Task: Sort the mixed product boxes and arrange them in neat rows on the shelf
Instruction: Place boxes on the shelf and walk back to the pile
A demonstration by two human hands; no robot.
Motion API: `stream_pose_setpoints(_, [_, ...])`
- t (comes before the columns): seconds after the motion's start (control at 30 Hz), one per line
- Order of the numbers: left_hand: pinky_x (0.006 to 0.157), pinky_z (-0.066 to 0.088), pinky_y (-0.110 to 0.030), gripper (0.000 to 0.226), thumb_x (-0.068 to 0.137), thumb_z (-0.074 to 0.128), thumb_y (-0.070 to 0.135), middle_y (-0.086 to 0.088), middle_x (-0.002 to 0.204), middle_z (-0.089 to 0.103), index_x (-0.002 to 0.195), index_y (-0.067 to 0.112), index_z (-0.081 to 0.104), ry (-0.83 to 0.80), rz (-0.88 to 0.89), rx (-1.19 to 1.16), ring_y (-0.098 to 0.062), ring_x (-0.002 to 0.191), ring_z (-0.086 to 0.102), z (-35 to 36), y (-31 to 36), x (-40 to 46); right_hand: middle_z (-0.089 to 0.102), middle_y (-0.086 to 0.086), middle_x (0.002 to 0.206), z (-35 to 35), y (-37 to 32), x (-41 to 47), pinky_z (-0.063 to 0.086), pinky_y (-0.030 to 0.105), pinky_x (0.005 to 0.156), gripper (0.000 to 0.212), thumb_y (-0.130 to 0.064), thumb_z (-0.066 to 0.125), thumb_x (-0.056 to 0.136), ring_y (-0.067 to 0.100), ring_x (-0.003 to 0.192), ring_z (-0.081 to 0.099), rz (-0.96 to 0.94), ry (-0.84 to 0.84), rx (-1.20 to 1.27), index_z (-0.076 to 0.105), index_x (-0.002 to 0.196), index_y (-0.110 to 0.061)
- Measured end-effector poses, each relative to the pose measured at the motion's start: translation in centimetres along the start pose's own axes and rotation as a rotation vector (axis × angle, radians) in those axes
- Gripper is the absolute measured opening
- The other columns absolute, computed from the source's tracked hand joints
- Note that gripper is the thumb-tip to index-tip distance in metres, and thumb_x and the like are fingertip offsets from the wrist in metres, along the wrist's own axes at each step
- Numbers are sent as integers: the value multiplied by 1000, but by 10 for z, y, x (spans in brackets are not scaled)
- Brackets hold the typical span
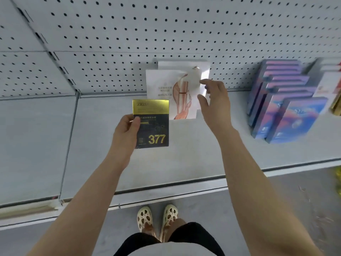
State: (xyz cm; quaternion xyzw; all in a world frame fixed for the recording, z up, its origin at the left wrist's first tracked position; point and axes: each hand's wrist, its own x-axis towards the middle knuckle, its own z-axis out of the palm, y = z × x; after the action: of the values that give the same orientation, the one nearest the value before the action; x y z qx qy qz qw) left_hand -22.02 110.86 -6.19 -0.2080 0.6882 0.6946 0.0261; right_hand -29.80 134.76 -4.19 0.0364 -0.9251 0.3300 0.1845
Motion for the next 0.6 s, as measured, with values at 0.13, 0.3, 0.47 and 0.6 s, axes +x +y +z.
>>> stream_pose_setpoints(0.13, [72, 52, -35, 15, 101, 47, 28, -4, 102, 69, 105, 20, 59, -67, 2, 27, -17, 87, 66, 31, -8, -13, 69, 4, 89, -28, 6, -47, 53, 31, 79, 28, -16, 52, 98, 17, 81, 62, 223, -149, 190, 58, 125, -20])
stream_pose_setpoints(0.3, [84, 54, -38, 16, 101, 46, 29, -4, 108, 68, 108, 21, 58, -186, 20, 115, -17, 93, 66, 95, -13, -47, 71, -1, 95, -73, 41, -88, 57, 34, 81, 21, -25, 55, 98, 17, 91, 66, 434, -128, 472, 61, 118, -24])
stream_pose_setpoints(0.47, [87, 54, -41, 18, 102, 45, 29, -3, 108, 68, 112, 21, 57, -304, 66, 175, -19, 97, 66, 193, -22, -92, 70, 5, 105, -146, 104, -107, 56, 27, 74, 27, -26, 61, 97, 21, 96, 65, 452, -199, 576, 60, 123, -21])
stream_pose_setpoints(0.6, [78, 55, -32, 17, 102, 44, 28, 0, 105, 68, 111, 21, 56, -365, 89, 187, -16, 93, 66, 290, -32, -135, 67, 6, 95, -221, 171, -115, 54, 25, 65, 30, -13, 65, 93, 11, 79, 61, 389, -234, 501, 61, 123, -15])
